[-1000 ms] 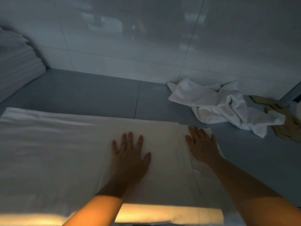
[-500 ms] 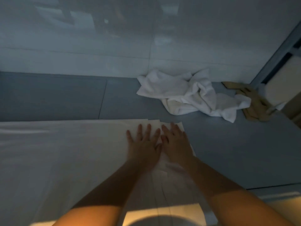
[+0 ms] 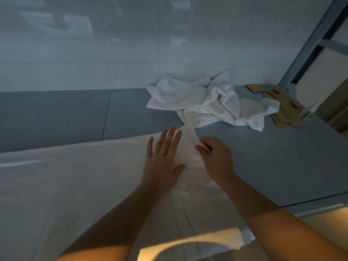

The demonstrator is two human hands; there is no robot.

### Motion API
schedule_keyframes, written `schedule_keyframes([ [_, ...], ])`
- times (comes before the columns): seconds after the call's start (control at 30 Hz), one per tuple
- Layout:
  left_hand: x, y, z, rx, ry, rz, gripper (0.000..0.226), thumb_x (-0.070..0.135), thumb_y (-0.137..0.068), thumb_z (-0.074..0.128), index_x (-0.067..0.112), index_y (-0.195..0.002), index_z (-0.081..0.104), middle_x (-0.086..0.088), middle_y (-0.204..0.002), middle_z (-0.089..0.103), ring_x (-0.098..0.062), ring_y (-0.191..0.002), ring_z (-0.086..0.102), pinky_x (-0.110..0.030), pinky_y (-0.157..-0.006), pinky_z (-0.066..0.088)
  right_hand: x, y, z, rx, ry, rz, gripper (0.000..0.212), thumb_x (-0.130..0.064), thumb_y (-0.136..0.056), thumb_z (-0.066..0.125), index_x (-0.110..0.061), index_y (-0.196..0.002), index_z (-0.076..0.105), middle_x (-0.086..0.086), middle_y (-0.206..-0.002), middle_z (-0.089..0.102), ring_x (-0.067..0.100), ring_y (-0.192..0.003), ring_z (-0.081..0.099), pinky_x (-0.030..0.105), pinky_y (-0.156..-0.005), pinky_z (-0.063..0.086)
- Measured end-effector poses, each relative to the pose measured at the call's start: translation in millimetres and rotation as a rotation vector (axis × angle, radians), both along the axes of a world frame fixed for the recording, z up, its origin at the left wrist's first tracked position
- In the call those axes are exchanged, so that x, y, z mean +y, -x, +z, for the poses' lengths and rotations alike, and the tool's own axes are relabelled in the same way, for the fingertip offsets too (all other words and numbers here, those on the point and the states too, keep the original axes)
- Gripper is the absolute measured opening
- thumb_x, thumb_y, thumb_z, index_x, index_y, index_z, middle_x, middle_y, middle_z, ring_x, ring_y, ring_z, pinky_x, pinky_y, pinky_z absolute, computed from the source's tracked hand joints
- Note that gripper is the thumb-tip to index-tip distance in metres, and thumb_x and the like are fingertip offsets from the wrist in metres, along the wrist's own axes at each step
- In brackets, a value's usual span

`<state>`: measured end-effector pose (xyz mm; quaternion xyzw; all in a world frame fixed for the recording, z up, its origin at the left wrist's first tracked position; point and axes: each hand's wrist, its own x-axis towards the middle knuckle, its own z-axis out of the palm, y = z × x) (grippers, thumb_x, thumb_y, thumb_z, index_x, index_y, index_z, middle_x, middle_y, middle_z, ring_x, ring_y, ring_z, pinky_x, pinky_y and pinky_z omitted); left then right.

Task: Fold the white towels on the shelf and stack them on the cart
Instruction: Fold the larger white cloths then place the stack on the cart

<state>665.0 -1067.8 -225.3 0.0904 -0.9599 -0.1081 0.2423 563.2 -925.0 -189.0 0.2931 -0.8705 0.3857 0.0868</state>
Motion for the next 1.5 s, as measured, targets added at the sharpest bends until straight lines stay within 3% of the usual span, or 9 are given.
schedule_keyframes([
  [0.27, -8.9, -19.6, 3.5, -0.106, 0.057, -0.215, 0.037, 0.025, -0.074, 0.063, 0.026, -0.110, 0.071, -0.002, -0.133, 0.059, -0.029, -0.137, 0.037, -0.063, -0.103, 0.032, 30.5, -27.3, -3.6, -0.082, -0.071, 0.492, 0.013, -0.008, -0.084, 0.069, -0.005, -0.095, 0.075, 0.007, -0.100, 0.072, 0.020, -0.094, 0.067, 0.022, -0.084, 0.048],
  [0.4, -7.2, -32.5, 2.5, -0.192, -0.100, -0.226, 0.046, 0.016, -0.075, 0.050, 0.021, -0.117, 0.068, -0.001, -0.136, 0.056, -0.028, -0.138, 0.036, -0.048, -0.096, 0.040, 28.0, -1.0, -2.5, 0.023, -0.013, 0.152, 0.015, -0.007, -0.084, 0.070, -0.005, -0.099, 0.070, 0.009, -0.101, 0.068, 0.028, -0.097, 0.062, 0.029, -0.087, 0.044],
  [0.63, -1.7, -36.4, 10.1, -0.165, -0.001, -0.224, 0.043, 0.021, -0.077, 0.045, 0.020, -0.112, 0.071, -0.001, -0.126, 0.064, -0.028, -0.127, 0.050, -0.043, -0.086, 0.051, -7.6, 24.0, -16.8, 0.081, -0.645, 0.555, 0.049, -0.039, -0.100, 0.042, -0.029, -0.147, 0.033, -0.004, -0.158, 0.020, 0.015, -0.146, 0.014, 0.039, -0.118, 0.010],
  [0.73, -1.6, -37.0, 9.2, -0.125, 0.033, -0.236, 0.047, 0.023, -0.075, 0.038, 0.020, -0.106, 0.074, 0.000, -0.120, 0.067, -0.027, -0.121, 0.057, -0.040, -0.082, 0.054, -4.6, 42.3, -22.2, 0.021, -0.972, 0.274, 0.056, -0.047, -0.101, 0.016, -0.030, -0.152, 0.002, -0.007, -0.161, -0.004, 0.014, -0.147, -0.003, 0.053, -0.116, 0.000],
  [0.9, -1.6, -36.1, 8.0, -0.126, 0.016, -0.224, 0.046, 0.022, -0.076, 0.041, 0.019, -0.108, 0.073, 0.000, -0.121, 0.066, -0.027, -0.122, 0.056, -0.041, -0.083, 0.055, -12.9, 33.7, -18.8, 0.035, -0.804, 0.367, 0.052, -0.040, -0.103, 0.021, -0.028, -0.152, 0.012, -0.007, -0.161, 0.003, 0.013, -0.147, 0.000, 0.048, -0.116, -0.001],
  [1.13, -1.6, -37.7, 4.9, -0.159, 0.020, -0.026, 0.085, 0.047, -0.077, 0.044, 0.017, -0.151, 0.017, -0.012, -0.157, 0.020, -0.033, -0.146, 0.010, -0.058, -0.113, 0.018, 7.0, 12.3, 2.1, -0.725, -0.236, 0.387, 0.057, -0.054, -0.091, 0.049, -0.033, -0.143, 0.037, -0.011, -0.151, 0.032, 0.011, -0.137, 0.034, 0.032, -0.115, 0.024],
  [1.27, -0.4, -36.0, -1.0, -0.180, -0.033, 0.057, 0.105, 0.063, -0.074, 0.043, 0.021, -0.149, -0.018, -0.017, -0.159, -0.005, -0.036, -0.146, -0.008, -0.058, -0.115, 0.006, 16.2, -8.6, 8.5, -0.365, -0.541, 0.648, 0.102, -0.056, -0.065, 0.078, -0.041, -0.148, 0.021, -0.031, -0.137, 0.028, -0.011, -0.124, 0.030, 0.002, -0.097, 0.023],
  [1.37, -0.8, -35.3, -3.1, -0.190, -0.064, 0.111, 0.106, 0.070, -0.075, 0.034, 0.020, -0.146, -0.026, -0.016, -0.158, -0.011, -0.036, -0.146, -0.010, -0.058, -0.116, 0.005, 24.2, 3.7, -5.3, -0.148, -0.346, 0.391, 0.052, -0.008, -0.078, 0.072, -0.015, -0.128, 0.059, 0.000, -0.121, 0.065, 0.018, -0.115, 0.058, 0.020, -0.095, 0.042],
  [1.5, 0.4, -33.9, -8.4, -0.265, -0.039, 0.218, 0.098, 0.072, -0.082, 0.017, 0.009, -0.147, -0.022, -0.016, -0.159, -0.004, -0.035, -0.146, -0.004, -0.056, -0.116, 0.000, 18.5, 5.3, -6.0, -0.105, -0.168, -0.240, 0.031, -0.010, -0.086, 0.063, -0.002, -0.116, 0.060, 0.018, -0.104, 0.065, 0.036, -0.102, 0.058, 0.040, -0.087, 0.042],
])
